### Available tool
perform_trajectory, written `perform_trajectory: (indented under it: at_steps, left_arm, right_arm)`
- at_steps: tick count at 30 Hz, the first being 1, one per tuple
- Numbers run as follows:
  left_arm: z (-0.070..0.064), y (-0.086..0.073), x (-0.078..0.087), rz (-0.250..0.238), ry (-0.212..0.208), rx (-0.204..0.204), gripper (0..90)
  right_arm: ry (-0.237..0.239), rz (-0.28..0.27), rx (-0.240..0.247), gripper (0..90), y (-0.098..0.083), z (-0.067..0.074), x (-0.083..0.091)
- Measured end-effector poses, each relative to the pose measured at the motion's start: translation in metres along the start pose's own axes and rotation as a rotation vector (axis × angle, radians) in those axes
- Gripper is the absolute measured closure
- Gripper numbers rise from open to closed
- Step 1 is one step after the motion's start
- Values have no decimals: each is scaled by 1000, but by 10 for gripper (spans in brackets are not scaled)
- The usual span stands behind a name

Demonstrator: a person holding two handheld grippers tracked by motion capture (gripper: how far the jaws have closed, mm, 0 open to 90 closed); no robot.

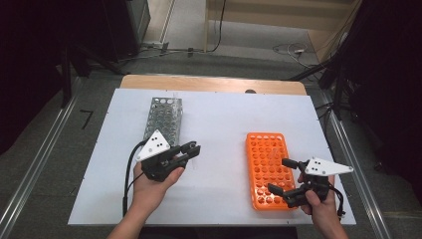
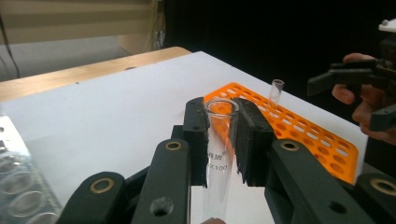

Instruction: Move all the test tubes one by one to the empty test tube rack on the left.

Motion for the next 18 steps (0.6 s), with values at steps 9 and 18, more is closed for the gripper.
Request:
perform_trajectory:
  at_steps: [9, 18]
  left_arm:
    - [25, 16, 1, -13, 62, -4, 759]
    - [49, 35, 0, -44, 124, 4, 759]
  right_arm:
    - [-26, 1, -33, 0, -7, -16, 9]
    - [-46, 5, -50, 0, -13, -24, 13]
Point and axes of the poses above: each handheld gripper's, and its own axes: x roughly backward along the jaws, y roughly out of its top, z roughly to its left, the point moved 1 cm from there along -x, roughly forward along the jaws, and after that the axes turned 2 degrees about x, right-handed, at the moved point
